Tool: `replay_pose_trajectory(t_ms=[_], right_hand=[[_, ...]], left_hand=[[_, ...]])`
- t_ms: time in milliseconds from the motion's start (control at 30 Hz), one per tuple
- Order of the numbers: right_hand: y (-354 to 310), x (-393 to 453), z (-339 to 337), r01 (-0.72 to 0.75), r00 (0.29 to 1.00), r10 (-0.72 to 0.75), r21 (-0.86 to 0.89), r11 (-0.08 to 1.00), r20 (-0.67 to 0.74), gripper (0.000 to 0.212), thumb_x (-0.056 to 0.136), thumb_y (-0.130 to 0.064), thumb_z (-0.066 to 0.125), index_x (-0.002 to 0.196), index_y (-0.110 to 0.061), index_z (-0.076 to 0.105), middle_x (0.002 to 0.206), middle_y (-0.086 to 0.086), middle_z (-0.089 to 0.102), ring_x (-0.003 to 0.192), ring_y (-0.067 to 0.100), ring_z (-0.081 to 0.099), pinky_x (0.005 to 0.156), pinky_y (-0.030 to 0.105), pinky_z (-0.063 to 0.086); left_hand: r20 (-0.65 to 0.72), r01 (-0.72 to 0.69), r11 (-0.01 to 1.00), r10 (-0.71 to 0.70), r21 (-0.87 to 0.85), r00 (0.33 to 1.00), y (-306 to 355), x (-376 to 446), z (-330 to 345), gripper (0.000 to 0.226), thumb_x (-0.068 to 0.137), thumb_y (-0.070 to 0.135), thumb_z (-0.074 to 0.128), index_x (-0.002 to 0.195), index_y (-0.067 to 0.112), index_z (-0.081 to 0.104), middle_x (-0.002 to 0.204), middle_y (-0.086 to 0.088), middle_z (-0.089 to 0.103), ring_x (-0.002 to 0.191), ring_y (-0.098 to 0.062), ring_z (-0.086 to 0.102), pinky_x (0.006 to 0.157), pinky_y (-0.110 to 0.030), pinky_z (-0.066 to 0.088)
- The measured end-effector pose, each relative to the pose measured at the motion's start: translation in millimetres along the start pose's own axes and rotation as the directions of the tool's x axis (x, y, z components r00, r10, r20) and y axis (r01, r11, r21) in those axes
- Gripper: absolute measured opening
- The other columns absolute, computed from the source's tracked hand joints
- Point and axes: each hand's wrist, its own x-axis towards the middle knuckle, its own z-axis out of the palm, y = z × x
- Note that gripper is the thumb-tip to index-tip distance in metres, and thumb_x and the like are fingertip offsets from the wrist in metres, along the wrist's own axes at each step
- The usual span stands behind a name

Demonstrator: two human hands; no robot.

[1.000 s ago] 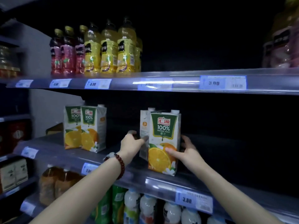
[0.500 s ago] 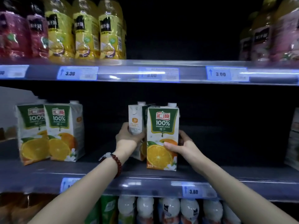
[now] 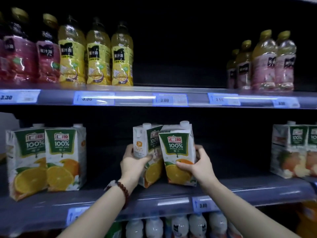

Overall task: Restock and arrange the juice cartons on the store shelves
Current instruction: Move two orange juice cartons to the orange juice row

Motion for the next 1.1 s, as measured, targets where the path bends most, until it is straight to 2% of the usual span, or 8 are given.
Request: replay_pose_trajectory(t_ms=[100,233,367,467,600,767,1000,1100], right_hand=[[-1.4,2.5,-19.0,0.015,0.999,-0.014,0.056,0.998,-0.029,0.078,0.038,-0.034,0.094,0.106,-0.031,0.056,0.103,-0.003,0.072,0.094,0.016,0.07,0.076,0.036,0.059],[-3.3,7.0,-53.7,0.013,0.999,-0.007,0.137,0.99,-0.039,0.073,0.05,-0.012,0.094,0.111,-0.021,0.055,0.109,0.004,0.07,0.097,0.02,0.069,0.074,0.034,0.059],[-3.8,10.7,-99.9,0.023,0.999,-0.018,0.111,0.994,-0.042,0.071,0.055,-0.006,0.09,0.115,-0.016,0.054,0.111,0.006,0.069,0.099,0.022,0.068,0.08,0.041,0.058],[-1.4,15.0,-140.4,0.035,0.999,-0.032,0.076,0.996,-0.04,0.069,0.056,-0.003,0.089,0.114,-0.015,0.054,0.109,0.008,0.07,0.098,0.024,0.068,0.08,0.041,0.058],[0.5,20.9,-197.4,0.039,0.998,-0.037,0.039,0.998,-0.044,0.065,0.055,-0.007,0.09,0.108,-0.021,0.057,0.104,0.003,0.071,0.089,0.019,0.071,0.068,0.032,0.06],[4.4,29.9,-251.5,0.004,1.0,-0.002,0.065,0.998,-0.028,0.07,0.045,-0.019,0.092,0.106,-0.027,0.058,0.104,0.002,0.071,0.089,0.021,0.071,0.067,0.035,0.06],[22.6,46.5,-264.3,-0.058,0.997,0.05,0.154,0.986,0.055,0.083,0.04,-0.021,0.091,0.115,-0.02,0.057,0.108,0.008,0.07,0.092,0.027,0.071,0.066,0.037,0.06],[29.6,53.4,-259.8,-0.113,0.991,0.094,0.203,0.973,0.1,0.083,0.043,-0.015,0.089,0.119,-0.019,0.054,0.105,0.008,0.071,0.091,0.028,0.071,0.066,0.037,0.059]], left_hand=[[0.096,-0.013,0.997,0.02,-0.073,0.995,5.0,-4.4,-0.6,0.049,0.063,0.021,0.087,0.095,0.043,0.059,0.092,0.01,0.074,0.086,-0.011,0.072,0.074,-0.038,0.06],[0.218,0.042,0.98,0.001,-0.196,0.976,13.8,-13.4,19.8,0.055,0.065,0.013,0.087,0.109,0.028,0.058,0.094,0.005,0.076,0.085,-0.018,0.074,0.067,-0.035,0.06],[0.286,0.098,0.961,-0.021,-0.258,0.958,21.8,-25.5,63.2,0.049,0.066,0.01,0.085,0.105,0.026,0.06,0.095,-0.003,0.076,0.085,-0.024,0.074,0.071,-0.041,0.06],[0.32,0.113,0.951,-0.016,-0.289,0.947,26.1,-35.4,102.4,0.049,0.067,0.008,0.084,0.105,0.027,0.059,0.095,-0.002,0.076,0.086,-0.023,0.074,0.073,-0.041,0.059],[0.374,0.137,0.942,-0.013,-0.308,0.927,31.9,-49.8,152.2,0.052,0.068,0.006,0.083,0.111,0.021,0.057,0.096,-0.004,0.076,0.087,-0.024,0.074,0.069,-0.038,0.06],[0.394,0.167,0.933,-0.029,-0.32,0.919,33.7,-61.9,197.2,0.048,0.07,0.006,0.082,0.108,0.023,0.058,0.095,-0.004,0.077,0.085,-0.023,0.074,0.066,-0.036,0.06],[0.434,0.179,0.929,-0.021,-0.325,0.901,35.6,-63.0,212.1,0.053,0.068,0.006,0.081,0.11,0.029,0.058,0.096,-0.003,0.076,0.085,-0.022,0.074,0.059,-0.03,0.058],[0.425,0.18,0.927,-0.024,-0.33,0.905,33.2,-61.1,213.6,0.057,0.065,0.009,0.083,0.113,0.028,0.059,0.097,-0.006,0.076,0.085,-0.023,0.074,0.059,-0.029,0.058]])
